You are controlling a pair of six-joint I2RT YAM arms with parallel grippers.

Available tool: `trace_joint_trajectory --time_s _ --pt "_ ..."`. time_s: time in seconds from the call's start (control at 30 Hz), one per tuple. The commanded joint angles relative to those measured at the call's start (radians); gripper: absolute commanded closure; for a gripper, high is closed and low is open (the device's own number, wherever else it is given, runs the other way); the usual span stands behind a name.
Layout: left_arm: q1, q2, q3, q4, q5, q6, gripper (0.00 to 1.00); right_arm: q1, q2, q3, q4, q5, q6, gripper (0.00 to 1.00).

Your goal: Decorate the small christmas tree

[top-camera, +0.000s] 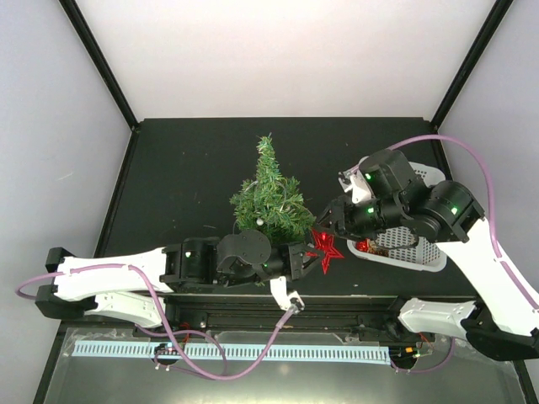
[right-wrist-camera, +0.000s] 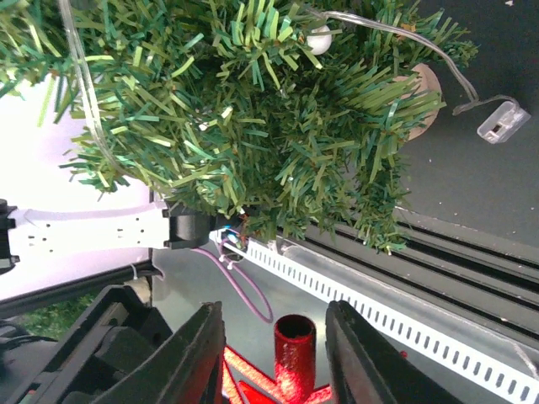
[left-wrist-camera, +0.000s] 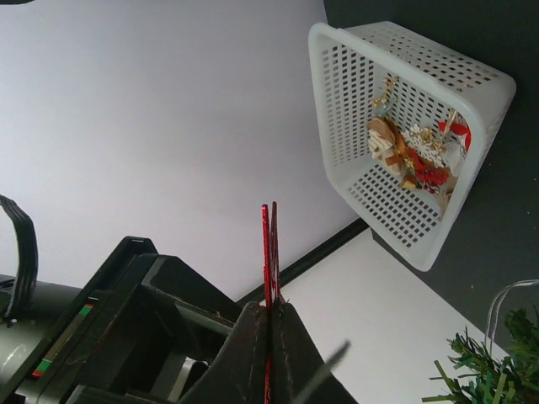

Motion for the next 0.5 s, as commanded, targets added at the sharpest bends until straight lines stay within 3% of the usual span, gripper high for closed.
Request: trace_joint_trajectory --time_s 0.0,0.2,0.4,0.47 --pt "0.002 -0.002 0.012 0.056 -0.031 -0.009 0.99 0.011 -0.028 -0.009 0.005 -0.010 0.021 0.61" --pt "0.000 0.007 0.064 0.028 -0.035 -0.090 0.98 0.010 -0.051 0.019 -0.043 0.090 0.025 0.47" --pt "-0.016 0.063 0.268 -0.133 -0.061 -0.320 0.98 0.007 -0.131 0.015 -0.104 0.380 0.031 0.31" --pt "-0.019 0.089 0.394 -0.228 -0.056 -0.411 0.98 0.007 -0.149 0.014 -0.125 0.439 0.029 0.30"
